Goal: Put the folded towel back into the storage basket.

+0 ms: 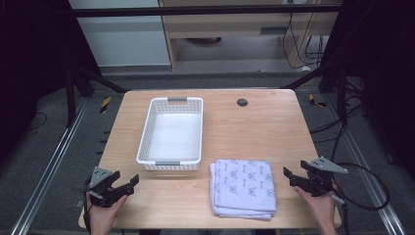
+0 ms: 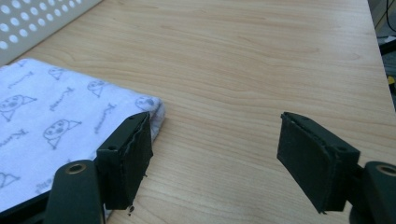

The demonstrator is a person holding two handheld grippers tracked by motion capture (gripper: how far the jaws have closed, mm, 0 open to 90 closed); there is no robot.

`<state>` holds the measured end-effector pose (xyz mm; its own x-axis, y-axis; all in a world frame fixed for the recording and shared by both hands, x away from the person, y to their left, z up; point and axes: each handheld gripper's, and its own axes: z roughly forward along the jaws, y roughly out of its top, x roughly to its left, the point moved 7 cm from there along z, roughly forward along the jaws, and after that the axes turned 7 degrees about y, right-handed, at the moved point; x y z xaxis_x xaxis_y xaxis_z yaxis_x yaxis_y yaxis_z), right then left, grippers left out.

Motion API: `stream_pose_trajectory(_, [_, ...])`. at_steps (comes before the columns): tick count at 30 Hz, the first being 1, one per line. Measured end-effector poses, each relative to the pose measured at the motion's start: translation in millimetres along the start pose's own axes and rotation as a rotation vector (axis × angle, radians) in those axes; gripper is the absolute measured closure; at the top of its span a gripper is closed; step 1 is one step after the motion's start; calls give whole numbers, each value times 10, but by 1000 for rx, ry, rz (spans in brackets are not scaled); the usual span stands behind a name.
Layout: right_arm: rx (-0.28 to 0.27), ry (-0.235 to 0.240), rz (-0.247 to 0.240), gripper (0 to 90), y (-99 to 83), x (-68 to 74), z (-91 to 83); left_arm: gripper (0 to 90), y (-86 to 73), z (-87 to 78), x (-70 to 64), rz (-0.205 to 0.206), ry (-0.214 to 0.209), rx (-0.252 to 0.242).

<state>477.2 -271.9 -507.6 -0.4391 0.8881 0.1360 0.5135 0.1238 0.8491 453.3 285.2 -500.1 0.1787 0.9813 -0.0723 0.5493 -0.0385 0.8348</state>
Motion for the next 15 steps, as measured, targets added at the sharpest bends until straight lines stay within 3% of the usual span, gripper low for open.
stream_pose_trajectory(4, [-13,21,-12,255,32,55,-2,232,34,-23,-69,3,-18,-13])
stream_pose_trajectory(10, [-30,16,-26,242,86,70,-17,247,79,-53,-264,39,-62,-35])
stream_pose_trajectory(15, [-55,21,-10,230,180,72,-44,256,119,-50,-434,65,-92,-39])
